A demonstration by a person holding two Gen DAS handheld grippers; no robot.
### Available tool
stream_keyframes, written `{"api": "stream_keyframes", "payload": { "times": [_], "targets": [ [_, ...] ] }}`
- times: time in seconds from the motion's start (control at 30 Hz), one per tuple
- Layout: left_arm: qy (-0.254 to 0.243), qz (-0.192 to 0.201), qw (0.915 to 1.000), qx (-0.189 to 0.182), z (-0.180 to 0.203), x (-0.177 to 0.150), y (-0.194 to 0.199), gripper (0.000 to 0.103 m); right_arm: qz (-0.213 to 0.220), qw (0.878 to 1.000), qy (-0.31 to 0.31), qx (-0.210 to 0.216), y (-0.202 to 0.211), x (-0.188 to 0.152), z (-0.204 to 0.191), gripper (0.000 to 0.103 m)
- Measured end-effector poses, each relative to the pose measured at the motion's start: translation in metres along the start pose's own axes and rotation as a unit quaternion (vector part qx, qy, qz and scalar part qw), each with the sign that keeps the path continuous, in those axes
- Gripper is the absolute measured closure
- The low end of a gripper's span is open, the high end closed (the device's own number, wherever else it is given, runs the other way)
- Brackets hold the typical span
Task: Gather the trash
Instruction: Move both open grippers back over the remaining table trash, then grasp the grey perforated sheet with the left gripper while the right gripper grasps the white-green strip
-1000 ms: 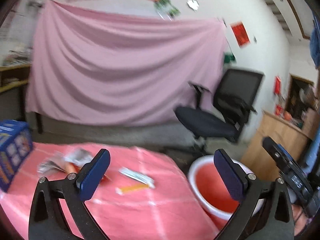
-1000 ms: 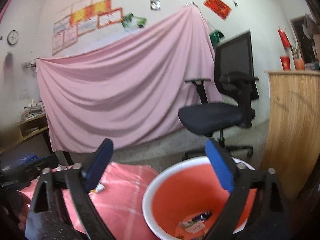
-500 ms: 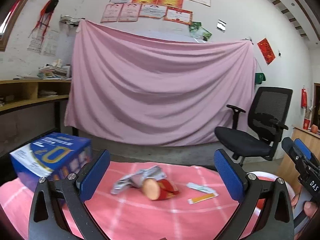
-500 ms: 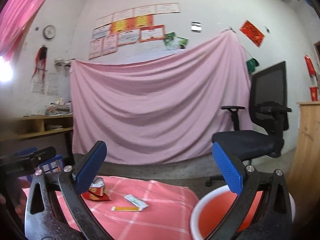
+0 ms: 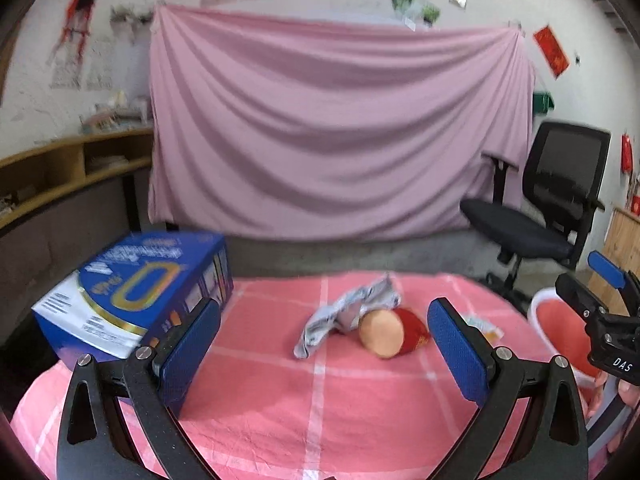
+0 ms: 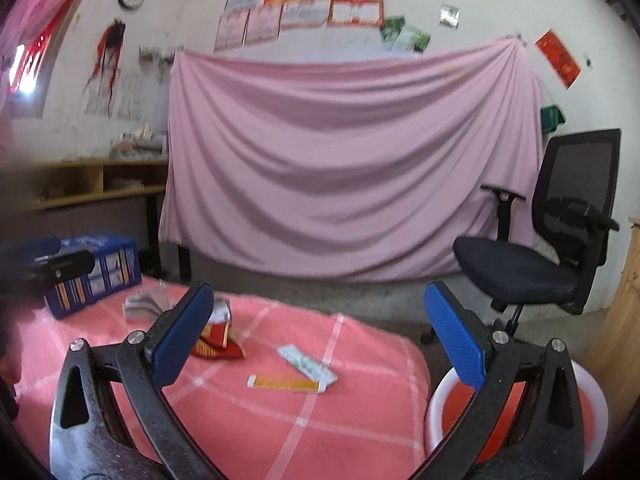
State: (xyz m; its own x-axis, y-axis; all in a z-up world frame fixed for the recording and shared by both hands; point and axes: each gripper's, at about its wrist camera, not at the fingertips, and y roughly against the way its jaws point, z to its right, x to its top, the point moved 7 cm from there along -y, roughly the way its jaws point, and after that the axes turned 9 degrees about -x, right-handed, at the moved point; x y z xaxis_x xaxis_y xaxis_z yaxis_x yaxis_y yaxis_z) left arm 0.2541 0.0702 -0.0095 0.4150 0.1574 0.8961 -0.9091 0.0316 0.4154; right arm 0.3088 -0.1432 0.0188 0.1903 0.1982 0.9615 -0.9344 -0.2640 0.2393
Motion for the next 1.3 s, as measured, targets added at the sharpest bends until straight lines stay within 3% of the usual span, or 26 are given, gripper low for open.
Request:
{"api": "stream_keyframes", "payload": {
  "times": [0.23, 0.37, 0.47, 0.63, 0.83, 0.97, 1.07, 1.23, 1.3],
  "targets": [
    [-0.015, -0.066, 0.9977, 0.001, -0.005, -0.012, -0.033, 0.002, -0.088, 0.996, 0.013, 0.017, -0.034, -0.023, -0.007, 0.000],
    [-0.017, -0.084, 0.9963, -0.002, -0.006, -0.013, -0.045, 0.003, -0.176, 0.984, 0.019, 0.036, -0.065, -0.045, -0.014, 0.000],
    [-0.020, -0.093, 0.9954, -0.007, -0.008, -0.011, -0.053, 0.005, -0.222, 0.974, 0.014, 0.052, -0.085, -0.057, -0.016, 0.007],
    [-0.034, -0.118, 0.9922, -0.020, -0.009, -0.014, -0.068, 0.006, -0.261, 0.962, 0.048, 0.060, -0.113, -0.068, -0.025, 0.010],
    [-0.010, -0.165, 0.9859, -0.026, -0.018, -0.021, -0.091, 0.018, -0.310, 0.946, 0.058, 0.078, -0.133, -0.085, -0.032, 0.017],
    [0.010, -0.175, 0.9839, -0.036, -0.023, -0.019, -0.096, 0.036, -0.341, 0.935, 0.052, 0.090, -0.141, -0.099, -0.033, 0.019],
    [0.016, -0.184, 0.9818, -0.045, -0.025, -0.019, -0.098, 0.050, -0.343, 0.933, 0.046, 0.097, -0.141, -0.098, -0.033, 0.022],
    [0.010, -0.187, 0.9805, -0.060, -0.019, -0.017, -0.095, 0.076, -0.341, 0.932, 0.043, 0.118, -0.137, -0.097, -0.037, 0.044],
    [0.008, -0.190, 0.9796, -0.063, -0.017, -0.017, -0.097, 0.087, -0.338, 0.933, 0.042, 0.118, -0.135, -0.095, -0.038, 0.047]
  ]
}}
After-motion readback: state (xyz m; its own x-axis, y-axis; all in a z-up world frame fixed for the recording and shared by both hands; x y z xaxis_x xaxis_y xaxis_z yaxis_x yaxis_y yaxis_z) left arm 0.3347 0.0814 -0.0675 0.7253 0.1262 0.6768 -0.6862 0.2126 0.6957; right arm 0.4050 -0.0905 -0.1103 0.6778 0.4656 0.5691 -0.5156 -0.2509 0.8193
